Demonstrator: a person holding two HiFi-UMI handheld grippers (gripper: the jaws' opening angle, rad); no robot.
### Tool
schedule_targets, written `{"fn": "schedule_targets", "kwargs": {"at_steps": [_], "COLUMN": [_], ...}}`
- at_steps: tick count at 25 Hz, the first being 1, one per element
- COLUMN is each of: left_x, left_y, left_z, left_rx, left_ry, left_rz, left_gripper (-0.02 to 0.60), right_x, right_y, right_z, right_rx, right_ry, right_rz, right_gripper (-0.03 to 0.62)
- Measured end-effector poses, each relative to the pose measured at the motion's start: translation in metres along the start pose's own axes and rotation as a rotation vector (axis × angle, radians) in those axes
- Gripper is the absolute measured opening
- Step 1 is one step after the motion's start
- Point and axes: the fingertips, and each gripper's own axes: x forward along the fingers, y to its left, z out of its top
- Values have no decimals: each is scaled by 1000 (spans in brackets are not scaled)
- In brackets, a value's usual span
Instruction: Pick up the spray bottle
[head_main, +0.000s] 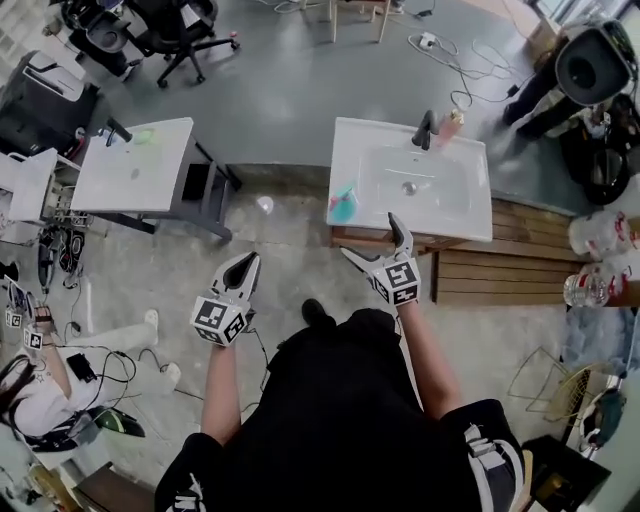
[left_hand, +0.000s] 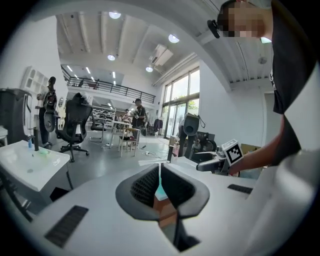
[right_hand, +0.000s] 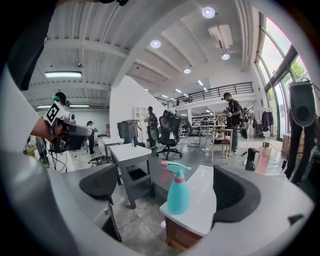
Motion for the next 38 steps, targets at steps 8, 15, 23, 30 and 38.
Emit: {"fn": "schedule_targets", "kwargs": {"at_steps": [8, 15, 23, 30, 38], "left_x": [10, 7, 9, 14, 10], "left_y": [23, 40, 51, 52, 51], "left_z": [-2, 10, 28, 20, 13], "left_rx": [42, 31, 13, 1, -9], "left_ry": [22, 10, -33, -9, 24], "left_rz": [-8, 96, 191, 245, 291], "left_gripper": [31, 31, 31, 31, 31], "right_x": [27, 56, 94, 112, 130], "right_y": [1, -11, -24, -38, -44], "right_z": [-3, -23, -30, -43, -50], "right_rx": [8, 42, 53, 77, 89], "right_ry": [18, 47, 69, 92, 107], "right_rz": [19, 73, 145, 177, 181], "right_gripper": [600, 600, 598, 598, 572]}}
